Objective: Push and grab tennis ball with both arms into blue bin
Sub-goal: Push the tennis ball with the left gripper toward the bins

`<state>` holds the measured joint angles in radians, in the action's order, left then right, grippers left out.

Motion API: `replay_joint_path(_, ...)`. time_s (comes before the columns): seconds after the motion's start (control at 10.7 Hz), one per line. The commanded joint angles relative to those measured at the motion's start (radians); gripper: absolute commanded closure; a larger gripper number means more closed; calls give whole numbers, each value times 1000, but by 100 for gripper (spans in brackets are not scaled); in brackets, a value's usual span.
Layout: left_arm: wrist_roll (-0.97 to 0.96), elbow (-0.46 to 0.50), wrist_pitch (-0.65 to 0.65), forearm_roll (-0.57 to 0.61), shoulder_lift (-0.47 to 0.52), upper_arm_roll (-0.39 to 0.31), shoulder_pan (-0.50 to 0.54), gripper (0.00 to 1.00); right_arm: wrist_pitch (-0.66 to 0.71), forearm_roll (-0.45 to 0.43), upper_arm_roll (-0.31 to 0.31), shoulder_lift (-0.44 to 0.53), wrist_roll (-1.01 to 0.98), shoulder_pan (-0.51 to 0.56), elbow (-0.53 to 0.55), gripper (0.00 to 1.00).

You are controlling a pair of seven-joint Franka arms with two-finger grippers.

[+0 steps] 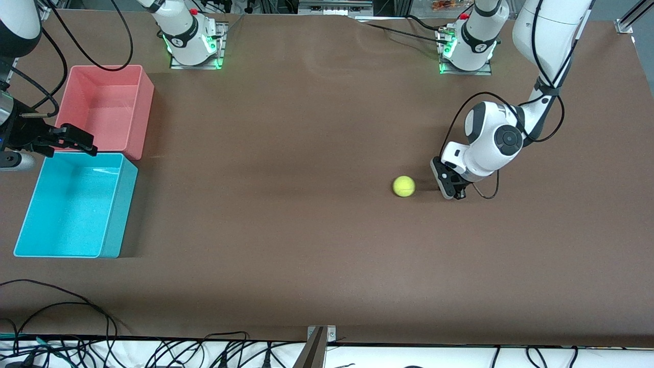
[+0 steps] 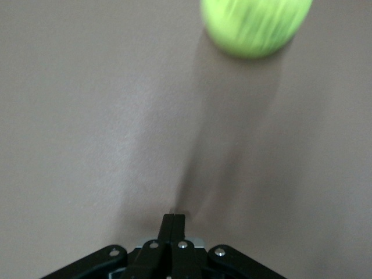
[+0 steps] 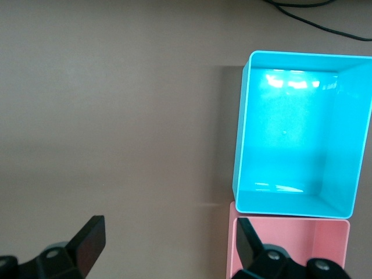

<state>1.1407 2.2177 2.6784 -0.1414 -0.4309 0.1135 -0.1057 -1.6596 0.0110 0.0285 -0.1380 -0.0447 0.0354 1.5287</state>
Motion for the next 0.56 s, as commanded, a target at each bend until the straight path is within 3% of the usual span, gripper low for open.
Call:
replay_joint_path(0.0,-4,-15,-2,-27,-8,-3,8,100,0,20,2,-8,-3,-18,-13,0)
replay_joint_path(0.47,-50,-1,-21,-29,41,-5,12,99,-45,20,2,-26,-1,-51,2,0)
